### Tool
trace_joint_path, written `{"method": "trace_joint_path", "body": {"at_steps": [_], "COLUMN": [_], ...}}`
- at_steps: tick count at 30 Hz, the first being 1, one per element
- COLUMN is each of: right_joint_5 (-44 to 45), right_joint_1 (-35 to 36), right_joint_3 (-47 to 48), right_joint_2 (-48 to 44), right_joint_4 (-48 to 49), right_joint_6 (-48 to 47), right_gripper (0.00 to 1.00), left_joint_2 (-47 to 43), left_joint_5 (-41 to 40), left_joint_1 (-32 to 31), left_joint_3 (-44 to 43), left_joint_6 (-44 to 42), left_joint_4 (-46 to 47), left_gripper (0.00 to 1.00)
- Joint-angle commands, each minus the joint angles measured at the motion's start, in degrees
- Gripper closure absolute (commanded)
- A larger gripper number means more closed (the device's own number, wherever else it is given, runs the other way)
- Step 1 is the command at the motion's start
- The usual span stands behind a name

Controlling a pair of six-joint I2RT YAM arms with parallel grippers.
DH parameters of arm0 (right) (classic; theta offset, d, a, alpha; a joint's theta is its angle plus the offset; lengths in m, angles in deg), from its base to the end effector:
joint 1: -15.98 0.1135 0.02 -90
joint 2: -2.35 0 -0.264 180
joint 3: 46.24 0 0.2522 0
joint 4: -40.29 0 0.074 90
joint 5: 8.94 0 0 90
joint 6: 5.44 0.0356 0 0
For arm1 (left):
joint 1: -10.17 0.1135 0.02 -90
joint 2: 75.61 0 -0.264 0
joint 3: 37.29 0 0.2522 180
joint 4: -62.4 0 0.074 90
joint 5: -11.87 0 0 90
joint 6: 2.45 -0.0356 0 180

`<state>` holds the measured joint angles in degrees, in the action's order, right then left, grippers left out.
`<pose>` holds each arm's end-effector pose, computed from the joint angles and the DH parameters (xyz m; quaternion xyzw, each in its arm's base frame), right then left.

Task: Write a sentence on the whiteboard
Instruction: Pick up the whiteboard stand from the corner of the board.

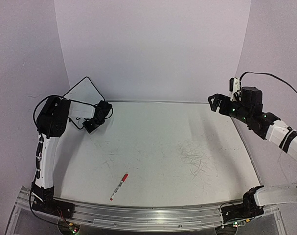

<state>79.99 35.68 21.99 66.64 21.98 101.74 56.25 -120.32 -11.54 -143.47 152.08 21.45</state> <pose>0.2476 0.0894 0.3415 -0.0231 0.7896 0.2009 0.5793 0.4393 -0.1492 0.1087 -0.4014 0.8240 0.1281 0.3788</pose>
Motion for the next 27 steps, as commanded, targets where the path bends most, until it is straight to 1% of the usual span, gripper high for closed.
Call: {"method": "trace_joint_path", "body": {"at_steps": [1, 7, 10, 15, 22, 27], "right_joint_5": [-1.20, -1.94, -2.71, -3.05, -3.41, -3.93], "right_joint_1": [0.42, 0.39, 0.41, 0.42, 0.40, 0.42], "right_joint_3": [-0.54, -0.93, -1.08, -1.72, -1.91, -1.65], "right_joint_2": [-1.11, -1.07, -1.08, -1.07, -0.51, 0.56], "right_joint_4": [2.67, 3.05, 3.20, 3.61, 3.95, 3.98], "right_joint_6": [0.91, 1.20, 1.41, 1.77, 2.21, 2.51], "right_gripper": [0.02, 0.02, 0.02, 0.02, 0.02, 0.02], "left_joint_2": [1.28, 1.28, 1.38, 1.39, -0.19, -2.27], "left_joint_5": [-3.74, -4.71, -3.09, -1.48, 3.35, 5.56], "left_joint_1": [0.57, 1.65, 2.42, 2.46, 1.52, -0.68], "left_joint_3": [-2.44, -2.38, -2.66, -2.74, 0.90, 3.78], "left_joint_6": [-2.04, -4.61, -6.26, -9.43, -13.27, -16.90], "left_joint_4": [-0.56, -0.50, -0.34, 0.13, 3.45, 5.69], "left_gripper": [0.50, 0.52, 0.57, 0.70, 0.89, 0.97]}}
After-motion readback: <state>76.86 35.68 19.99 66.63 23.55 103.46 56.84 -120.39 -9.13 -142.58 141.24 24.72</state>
